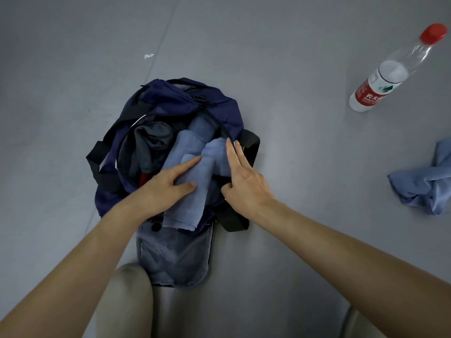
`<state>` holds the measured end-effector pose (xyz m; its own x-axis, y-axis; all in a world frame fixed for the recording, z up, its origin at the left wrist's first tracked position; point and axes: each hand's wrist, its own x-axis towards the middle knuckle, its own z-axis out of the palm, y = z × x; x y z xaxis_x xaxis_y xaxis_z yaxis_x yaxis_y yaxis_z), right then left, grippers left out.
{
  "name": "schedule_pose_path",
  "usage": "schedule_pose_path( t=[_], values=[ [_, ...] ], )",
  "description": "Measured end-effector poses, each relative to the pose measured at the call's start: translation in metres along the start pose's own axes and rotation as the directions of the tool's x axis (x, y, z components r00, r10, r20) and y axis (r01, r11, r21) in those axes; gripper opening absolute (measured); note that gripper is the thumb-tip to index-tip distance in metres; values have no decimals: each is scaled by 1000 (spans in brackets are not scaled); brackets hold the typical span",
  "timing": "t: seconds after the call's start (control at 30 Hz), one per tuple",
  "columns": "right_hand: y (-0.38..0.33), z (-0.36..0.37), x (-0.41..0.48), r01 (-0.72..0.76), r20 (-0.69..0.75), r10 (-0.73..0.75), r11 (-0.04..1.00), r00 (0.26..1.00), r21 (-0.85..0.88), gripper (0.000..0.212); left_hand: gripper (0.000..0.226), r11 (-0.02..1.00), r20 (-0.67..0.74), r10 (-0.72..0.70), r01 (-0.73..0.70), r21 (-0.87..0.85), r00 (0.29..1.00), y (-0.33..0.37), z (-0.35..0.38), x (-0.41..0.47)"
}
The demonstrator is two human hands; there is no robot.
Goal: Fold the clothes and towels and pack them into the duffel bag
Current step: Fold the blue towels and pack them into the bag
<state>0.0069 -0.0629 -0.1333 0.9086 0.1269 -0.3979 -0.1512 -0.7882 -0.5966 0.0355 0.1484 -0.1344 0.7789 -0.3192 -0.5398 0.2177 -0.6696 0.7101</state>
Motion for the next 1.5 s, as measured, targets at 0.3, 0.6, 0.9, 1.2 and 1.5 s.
schedule_pose_path(
  t=[0.3,0.6,0.9,1.2,1.5],
  values=[
    [6,-3,4,-1,-1,1,1000,1000,16,100,69,993,-185,81,-94,-67,979,30,20,46],
    [8,3,4,36,1,-36,999,999,-2,100,84,947,133,19,-60,316,991,18,-7,39],
    [4,-3,1,50,-10,-50,998,999,41,101,80,920,14,253,-245,304,967,12,21,46],
    [14,12,0,65,-92,-61,997,994,45,102,90,846,-131,332,-233,479,934,10,47,44],
    [20,20,7,114,-121,-102,989,987,94,108,71,432,72,396,-255,865,915,-23,56,31]
  ],
)
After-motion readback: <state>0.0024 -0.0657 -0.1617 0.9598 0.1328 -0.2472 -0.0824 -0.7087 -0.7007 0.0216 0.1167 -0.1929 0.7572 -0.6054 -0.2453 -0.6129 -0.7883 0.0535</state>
